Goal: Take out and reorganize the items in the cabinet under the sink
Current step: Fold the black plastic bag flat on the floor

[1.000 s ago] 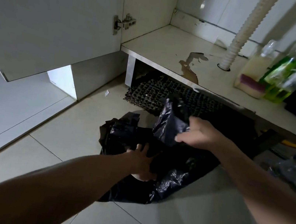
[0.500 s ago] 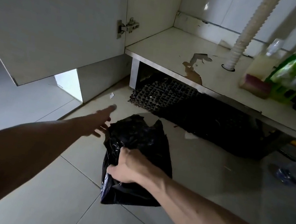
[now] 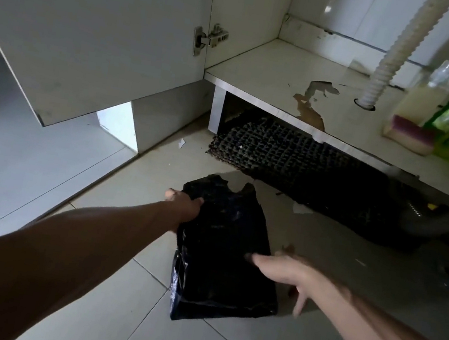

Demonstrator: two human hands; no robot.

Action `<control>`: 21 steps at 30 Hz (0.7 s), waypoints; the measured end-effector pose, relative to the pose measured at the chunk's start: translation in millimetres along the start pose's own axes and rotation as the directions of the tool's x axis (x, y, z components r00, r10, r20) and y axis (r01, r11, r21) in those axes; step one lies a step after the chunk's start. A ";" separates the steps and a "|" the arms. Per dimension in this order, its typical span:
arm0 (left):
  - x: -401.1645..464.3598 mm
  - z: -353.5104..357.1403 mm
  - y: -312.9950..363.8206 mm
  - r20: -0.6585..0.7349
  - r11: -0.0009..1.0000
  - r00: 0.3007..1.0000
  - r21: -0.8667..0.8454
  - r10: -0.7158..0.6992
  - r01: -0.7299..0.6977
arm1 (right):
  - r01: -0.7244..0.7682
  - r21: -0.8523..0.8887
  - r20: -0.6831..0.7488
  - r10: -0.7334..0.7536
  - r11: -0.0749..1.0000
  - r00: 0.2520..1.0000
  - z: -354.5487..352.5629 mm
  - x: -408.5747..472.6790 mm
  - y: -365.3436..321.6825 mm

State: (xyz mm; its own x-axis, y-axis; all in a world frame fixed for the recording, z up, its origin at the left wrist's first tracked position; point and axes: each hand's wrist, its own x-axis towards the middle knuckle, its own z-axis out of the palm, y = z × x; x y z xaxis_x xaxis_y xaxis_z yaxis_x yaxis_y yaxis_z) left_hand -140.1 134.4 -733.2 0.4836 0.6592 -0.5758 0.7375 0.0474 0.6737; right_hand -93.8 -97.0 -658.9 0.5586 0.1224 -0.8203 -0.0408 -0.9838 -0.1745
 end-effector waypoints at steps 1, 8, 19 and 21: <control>-0.6 0.6 -2.7 -0.004 1.000 1.000 0.018 -0.003 0.003 | -0.051 0.109 0.104 0.040 0.993 0.994 2.5 1.0 5.6; -17.4 -4.3 -6.1 0.115 0.978 0.989 0.196 -0.097 0.073 | 0.199 0.111 -0.333 -0.152 0.974 0.930 -30.3 35.1 17.4; -17.6 13.6 28.9 0.105 0.842 0.977 0.495 0.188 -0.215 | -0.011 0.472 -0.277 0.160 0.882 0.947 -15.0 89.0 20.7; 0.9 27.8 18.2 0.165 0.902 0.980 0.396 0.115 -0.172 | -0.038 0.554 -0.259 0.216 0.832 0.941 -4.4 71.8 16.1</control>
State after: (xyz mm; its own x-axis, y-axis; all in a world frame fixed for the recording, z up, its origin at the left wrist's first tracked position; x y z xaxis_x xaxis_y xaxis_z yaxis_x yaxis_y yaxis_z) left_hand -113.1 114.9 -734.3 0.6360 0.5274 -0.5633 0.7686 -0.3678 0.5234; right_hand -50.8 -104.7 -718.2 0.7320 -0.1313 -0.6685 -0.5141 -0.7504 -0.4154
